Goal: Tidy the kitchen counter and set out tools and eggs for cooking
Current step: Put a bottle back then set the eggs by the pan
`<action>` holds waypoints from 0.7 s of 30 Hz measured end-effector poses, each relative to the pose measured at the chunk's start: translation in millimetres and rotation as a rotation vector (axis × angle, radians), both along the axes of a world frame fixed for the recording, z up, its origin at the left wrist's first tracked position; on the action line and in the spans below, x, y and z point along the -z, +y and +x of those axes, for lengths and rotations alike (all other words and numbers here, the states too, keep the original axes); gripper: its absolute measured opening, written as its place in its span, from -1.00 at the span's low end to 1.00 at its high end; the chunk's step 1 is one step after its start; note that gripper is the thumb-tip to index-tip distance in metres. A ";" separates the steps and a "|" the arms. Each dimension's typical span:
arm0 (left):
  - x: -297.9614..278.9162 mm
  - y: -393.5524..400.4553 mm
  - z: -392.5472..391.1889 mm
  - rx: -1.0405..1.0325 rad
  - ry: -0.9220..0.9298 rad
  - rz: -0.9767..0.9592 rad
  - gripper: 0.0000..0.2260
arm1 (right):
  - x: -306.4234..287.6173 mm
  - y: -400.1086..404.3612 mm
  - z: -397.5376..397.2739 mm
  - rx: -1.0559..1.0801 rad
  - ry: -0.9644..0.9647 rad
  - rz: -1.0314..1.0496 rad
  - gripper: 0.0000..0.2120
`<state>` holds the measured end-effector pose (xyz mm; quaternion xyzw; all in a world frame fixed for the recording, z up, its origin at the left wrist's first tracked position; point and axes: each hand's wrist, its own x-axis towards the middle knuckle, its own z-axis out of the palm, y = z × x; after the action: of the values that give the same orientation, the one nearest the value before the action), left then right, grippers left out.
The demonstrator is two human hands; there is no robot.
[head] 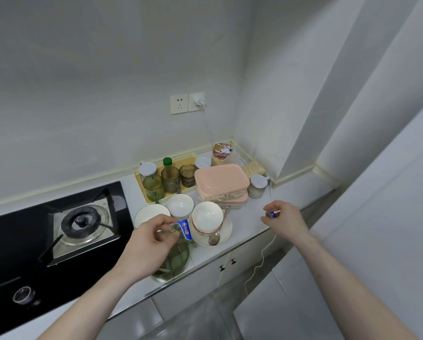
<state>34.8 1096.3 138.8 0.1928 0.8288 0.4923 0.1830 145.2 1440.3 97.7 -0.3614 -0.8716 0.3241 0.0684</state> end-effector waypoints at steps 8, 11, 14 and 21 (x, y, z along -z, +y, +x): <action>0.9 7.9 1.2 -0.011 0.005 -0.024 -0.82 | -0.5 1.5 2.7 -0.031 -0.015 0.027 -0.81; 0.9 7.0 2.9 -0.019 0.001 -0.023 -0.82 | -2.7 -10.9 6.1 -0.045 0.010 0.016 -0.81; 0.8 0.8 4.3 -0.039 -0.033 -0.013 -0.84 | -7.5 -36.4 5.7 -0.102 0.053 -0.019 -0.81; -3.9 -42.9 15.3 -0.128 -0.136 0.059 -0.94 | -33.8 -135.3 -15.5 -0.379 0.175 -0.131 -0.74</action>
<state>50.0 1053.4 142.7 0.1107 0.8102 0.5393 0.2013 129.6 1305.0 131.5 -0.1653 -0.8918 0.4171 0.0578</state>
